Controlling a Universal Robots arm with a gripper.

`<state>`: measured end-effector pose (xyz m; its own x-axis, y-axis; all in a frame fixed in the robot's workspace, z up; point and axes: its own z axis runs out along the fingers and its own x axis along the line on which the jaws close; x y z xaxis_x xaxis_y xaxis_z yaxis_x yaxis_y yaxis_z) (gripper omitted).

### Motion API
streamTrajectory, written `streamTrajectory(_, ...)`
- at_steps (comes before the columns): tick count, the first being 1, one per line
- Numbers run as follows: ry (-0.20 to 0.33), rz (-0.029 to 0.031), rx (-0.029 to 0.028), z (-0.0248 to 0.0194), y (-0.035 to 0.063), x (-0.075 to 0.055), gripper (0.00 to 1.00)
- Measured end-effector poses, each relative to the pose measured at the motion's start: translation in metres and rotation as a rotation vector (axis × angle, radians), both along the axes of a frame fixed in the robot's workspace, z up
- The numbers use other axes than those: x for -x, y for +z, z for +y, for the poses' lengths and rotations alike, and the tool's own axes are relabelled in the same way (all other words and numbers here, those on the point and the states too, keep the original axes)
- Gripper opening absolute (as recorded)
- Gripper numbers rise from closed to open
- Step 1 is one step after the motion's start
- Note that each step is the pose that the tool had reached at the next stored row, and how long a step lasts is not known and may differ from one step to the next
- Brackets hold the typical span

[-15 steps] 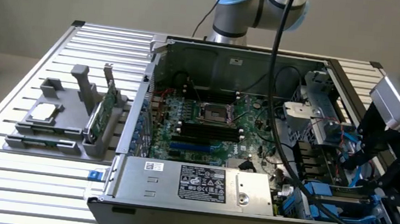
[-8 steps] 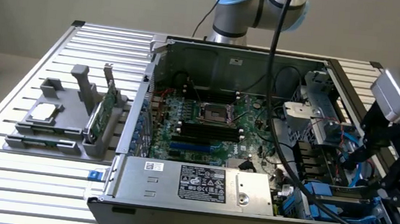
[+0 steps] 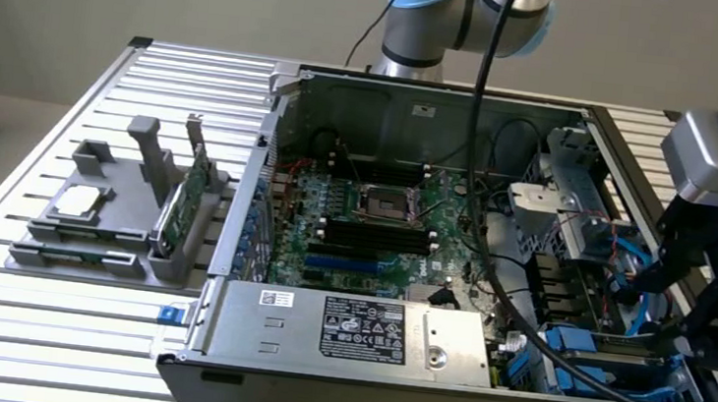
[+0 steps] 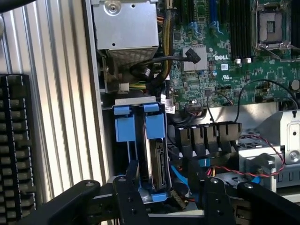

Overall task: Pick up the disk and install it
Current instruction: 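Insert the disk into the insertion slot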

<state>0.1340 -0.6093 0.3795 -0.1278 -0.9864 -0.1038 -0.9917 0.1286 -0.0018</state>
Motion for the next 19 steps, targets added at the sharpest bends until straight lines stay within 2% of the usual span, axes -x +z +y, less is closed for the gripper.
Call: streamTrajectory(19, -0.32, 0.0, -0.0001, 0.0, 0.0, 0.0, 0.54)
